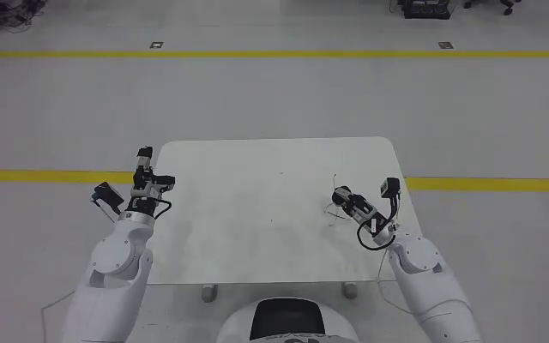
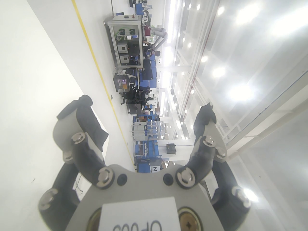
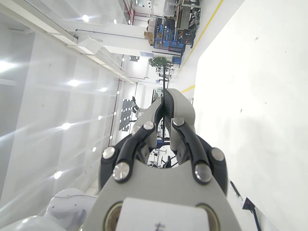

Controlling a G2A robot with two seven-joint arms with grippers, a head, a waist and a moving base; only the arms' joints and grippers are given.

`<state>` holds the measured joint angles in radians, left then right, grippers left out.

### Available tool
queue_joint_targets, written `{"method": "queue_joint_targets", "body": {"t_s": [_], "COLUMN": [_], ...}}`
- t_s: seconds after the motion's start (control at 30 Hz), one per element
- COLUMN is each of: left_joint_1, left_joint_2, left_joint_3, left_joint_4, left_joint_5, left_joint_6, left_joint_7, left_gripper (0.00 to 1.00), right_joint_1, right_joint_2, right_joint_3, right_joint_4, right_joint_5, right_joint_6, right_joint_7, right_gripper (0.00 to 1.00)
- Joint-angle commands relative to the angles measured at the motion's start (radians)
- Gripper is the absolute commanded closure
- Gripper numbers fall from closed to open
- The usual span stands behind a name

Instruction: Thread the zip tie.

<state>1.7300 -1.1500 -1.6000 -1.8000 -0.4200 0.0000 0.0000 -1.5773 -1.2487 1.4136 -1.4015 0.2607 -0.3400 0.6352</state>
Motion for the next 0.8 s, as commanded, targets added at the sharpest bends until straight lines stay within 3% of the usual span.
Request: {"method": "queue_joint_targets", "body": {"t_s": [0.0,0.03,0.07,0.17,0.3,0.53,0.77], "left_joint_1": [0.000,-0.002,0.005,0.057,0.113,0.137,0.138], "left_joint_2": [0.000,0.000,0.002,0.006,0.010,0.009,0.009], "left_joint_3": [0.000,0.003,0.007,0.009,0.039,0.149,0.148], "left_joint_4": [0.000,-0.011,-0.050,-0.140,-0.216,-0.244,-0.244], "left_joint_5": [0.000,0.009,0.038,0.116,0.240,0.488,0.501], "left_joint_6": [0.000,-0.005,-0.021,-0.064,-0.088,-0.109,-0.113], "left_joint_7": [0.000,-0.008,-0.039,-0.117,-0.181,-0.179,-0.166], "left_gripper": [0.00,0.00,0.00,0.00,0.00,0.00,0.00], "right_joint_1": [0.000,0.000,0.000,-0.002,-0.002,0.003,0.003], "right_joint_2": [0.000,0.000,0.000,-0.001,-0.001,-0.002,-0.002], "right_joint_3": [0.000,0.000,0.000,-0.008,-0.016,-0.028,-0.028], "right_joint_4": [0.000,0.000,-0.001,-0.009,-0.002,0.018,0.018], "right_joint_5": [0.000,0.000,-0.001,-0.018,-0.017,-0.016,-0.016], "right_joint_6": [0.000,0.000,0.002,0.009,0.007,0.000,0.000], "right_joint_7": [0.000,0.000,-0.003,-0.034,-0.051,-0.086,-0.086], "right_gripper": [1.00,1.00,1.00,1.00,1.00,1.00,1.00]}}
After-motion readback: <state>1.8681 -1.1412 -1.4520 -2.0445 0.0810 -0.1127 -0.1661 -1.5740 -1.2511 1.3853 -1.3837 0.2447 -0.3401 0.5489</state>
